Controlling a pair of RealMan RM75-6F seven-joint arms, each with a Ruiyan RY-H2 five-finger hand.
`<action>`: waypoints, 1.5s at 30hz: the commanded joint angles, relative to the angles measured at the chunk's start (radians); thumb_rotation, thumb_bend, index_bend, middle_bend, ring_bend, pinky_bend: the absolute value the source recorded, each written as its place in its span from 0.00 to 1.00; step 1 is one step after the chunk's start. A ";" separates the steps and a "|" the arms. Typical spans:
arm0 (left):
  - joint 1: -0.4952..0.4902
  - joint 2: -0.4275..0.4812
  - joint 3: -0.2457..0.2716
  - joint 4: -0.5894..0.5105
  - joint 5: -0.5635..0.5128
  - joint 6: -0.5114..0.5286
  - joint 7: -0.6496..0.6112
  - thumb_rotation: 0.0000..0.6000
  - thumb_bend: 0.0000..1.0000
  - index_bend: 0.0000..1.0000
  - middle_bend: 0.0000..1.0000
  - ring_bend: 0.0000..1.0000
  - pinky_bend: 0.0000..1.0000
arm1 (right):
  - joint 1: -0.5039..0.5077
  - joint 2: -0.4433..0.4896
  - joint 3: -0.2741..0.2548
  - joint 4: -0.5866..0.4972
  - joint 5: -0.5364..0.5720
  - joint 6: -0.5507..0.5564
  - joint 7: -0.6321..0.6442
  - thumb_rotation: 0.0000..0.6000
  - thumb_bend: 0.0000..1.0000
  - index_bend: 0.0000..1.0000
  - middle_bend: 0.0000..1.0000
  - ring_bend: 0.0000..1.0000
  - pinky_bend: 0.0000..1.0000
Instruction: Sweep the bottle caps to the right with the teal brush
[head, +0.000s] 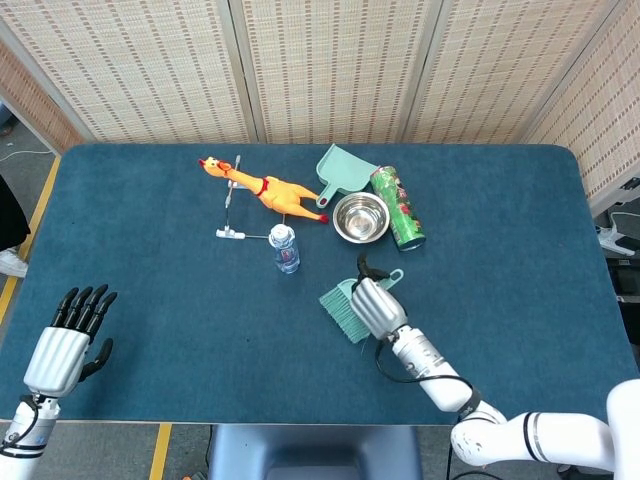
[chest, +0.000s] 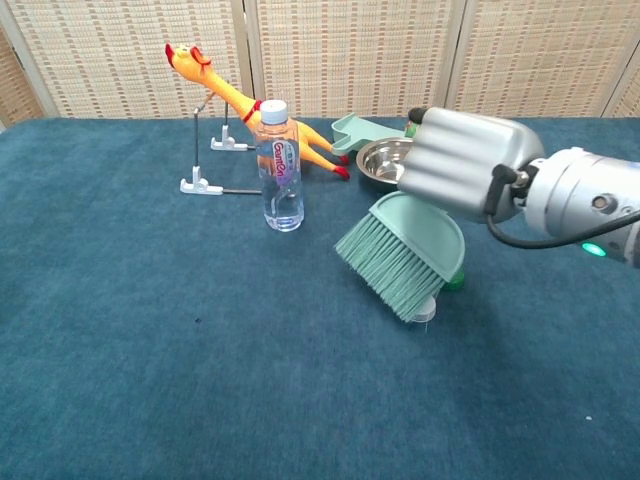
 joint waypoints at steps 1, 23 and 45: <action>0.001 0.001 -0.001 -0.001 0.000 0.001 -0.001 1.00 0.46 0.00 0.00 0.00 0.05 | 0.070 -0.037 -0.038 -0.052 0.098 0.037 -0.121 1.00 0.33 0.96 0.77 0.52 0.18; -0.005 0.004 -0.003 -0.012 -0.004 -0.014 0.011 1.00 0.46 0.00 0.00 0.00 0.05 | 0.182 -0.082 -0.157 0.024 0.258 0.191 -0.265 1.00 0.33 0.96 0.77 0.52 0.18; -0.014 -0.006 -0.004 -0.008 -0.015 -0.043 0.029 1.00 0.46 0.00 0.00 0.00 0.05 | 0.193 -0.044 -0.253 0.126 0.369 0.237 -0.232 1.00 0.33 0.96 0.78 0.52 0.18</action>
